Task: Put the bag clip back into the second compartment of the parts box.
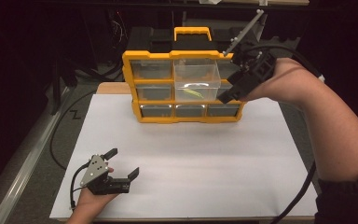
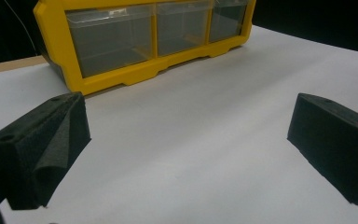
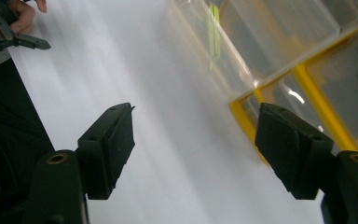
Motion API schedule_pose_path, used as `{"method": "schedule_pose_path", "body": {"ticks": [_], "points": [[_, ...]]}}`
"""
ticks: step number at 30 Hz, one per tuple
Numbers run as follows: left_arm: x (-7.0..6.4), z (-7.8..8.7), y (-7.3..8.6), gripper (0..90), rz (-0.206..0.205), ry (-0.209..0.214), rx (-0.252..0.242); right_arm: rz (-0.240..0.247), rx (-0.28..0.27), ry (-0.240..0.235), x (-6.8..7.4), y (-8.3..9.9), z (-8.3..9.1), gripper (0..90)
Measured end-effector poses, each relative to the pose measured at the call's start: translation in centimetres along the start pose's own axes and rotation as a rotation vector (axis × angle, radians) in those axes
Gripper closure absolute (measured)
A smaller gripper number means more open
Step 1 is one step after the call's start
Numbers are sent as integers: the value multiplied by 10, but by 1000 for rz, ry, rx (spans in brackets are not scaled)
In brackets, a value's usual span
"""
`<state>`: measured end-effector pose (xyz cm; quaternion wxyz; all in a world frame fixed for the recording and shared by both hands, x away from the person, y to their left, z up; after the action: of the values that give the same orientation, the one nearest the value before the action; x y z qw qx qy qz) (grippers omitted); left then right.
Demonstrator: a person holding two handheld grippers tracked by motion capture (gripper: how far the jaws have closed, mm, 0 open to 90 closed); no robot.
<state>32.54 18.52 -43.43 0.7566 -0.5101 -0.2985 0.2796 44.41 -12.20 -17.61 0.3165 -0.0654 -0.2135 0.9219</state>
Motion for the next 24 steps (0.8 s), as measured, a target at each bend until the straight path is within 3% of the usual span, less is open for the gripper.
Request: {"method": "schedule_pose_path", "body": {"ticks": [15,21,24], "points": [[0,-1,0,4,-2,-1,3,-64,30,-8,-6,61,-33,113],[0,-1,0,5,-3,-2,-4,-77,53,2,-7,81,-54,0],[0,-1,0,5,-3,-1,0,-80,54,16,-8,90,-67,0]]}}
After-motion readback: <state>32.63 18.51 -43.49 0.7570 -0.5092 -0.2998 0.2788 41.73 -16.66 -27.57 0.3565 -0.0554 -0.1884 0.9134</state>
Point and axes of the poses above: each handheld gripper's, and its own axes: z roughly backward along the jaws, y roughly out of its underside, x roughly to its left, the point moved 7 cm from there along -z, roughly forward along the jaws, and after that the axes turned 13 degrees about -z, right-handed, at the moved point
